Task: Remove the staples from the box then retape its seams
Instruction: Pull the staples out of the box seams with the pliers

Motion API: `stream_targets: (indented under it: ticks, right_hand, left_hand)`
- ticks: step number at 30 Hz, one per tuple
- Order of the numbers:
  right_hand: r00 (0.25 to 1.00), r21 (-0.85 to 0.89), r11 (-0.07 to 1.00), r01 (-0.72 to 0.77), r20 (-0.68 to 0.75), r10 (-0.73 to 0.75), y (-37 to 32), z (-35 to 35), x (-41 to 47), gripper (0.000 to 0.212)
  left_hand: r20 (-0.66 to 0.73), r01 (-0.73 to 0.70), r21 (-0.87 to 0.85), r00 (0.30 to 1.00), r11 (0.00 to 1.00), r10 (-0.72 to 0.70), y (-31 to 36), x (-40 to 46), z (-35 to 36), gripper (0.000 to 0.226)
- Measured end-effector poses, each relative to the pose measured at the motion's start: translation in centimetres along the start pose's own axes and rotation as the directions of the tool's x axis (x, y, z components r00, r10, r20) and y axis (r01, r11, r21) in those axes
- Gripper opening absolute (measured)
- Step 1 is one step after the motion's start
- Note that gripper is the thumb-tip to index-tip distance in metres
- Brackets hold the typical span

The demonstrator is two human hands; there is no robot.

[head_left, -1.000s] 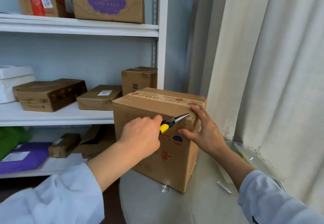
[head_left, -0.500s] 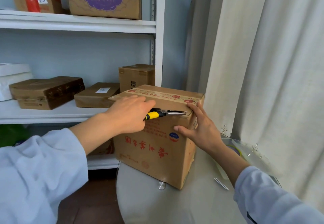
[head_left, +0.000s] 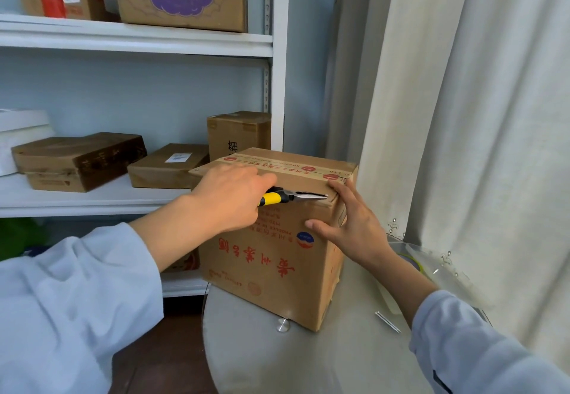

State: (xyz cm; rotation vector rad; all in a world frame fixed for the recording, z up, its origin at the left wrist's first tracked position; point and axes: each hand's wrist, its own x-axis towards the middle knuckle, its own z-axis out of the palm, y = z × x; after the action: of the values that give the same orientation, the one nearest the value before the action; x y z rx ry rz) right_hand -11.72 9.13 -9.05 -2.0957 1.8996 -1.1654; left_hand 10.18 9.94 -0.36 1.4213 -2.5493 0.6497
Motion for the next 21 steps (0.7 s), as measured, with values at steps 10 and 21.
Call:
stream_targets:
  ticks: [10,21]
  right_hand:
    - [1.0,0.019,1.0,0.001,-0.005,-0.001,0.1,0.0,0.0,0.088]
    - [1.0,-0.001,1.0,-0.012,0.004,0.012,-0.4,-0.1,-0.3,0.085]
  left_hand:
    - [-0.008,0.081,-0.056,0.997,0.995,-0.081,1.2,-0.5,0.0,0.019]
    - [-0.016,0.228,-0.265,0.97,0.937,-0.241,2.8,-2.4,2.8,0.02]
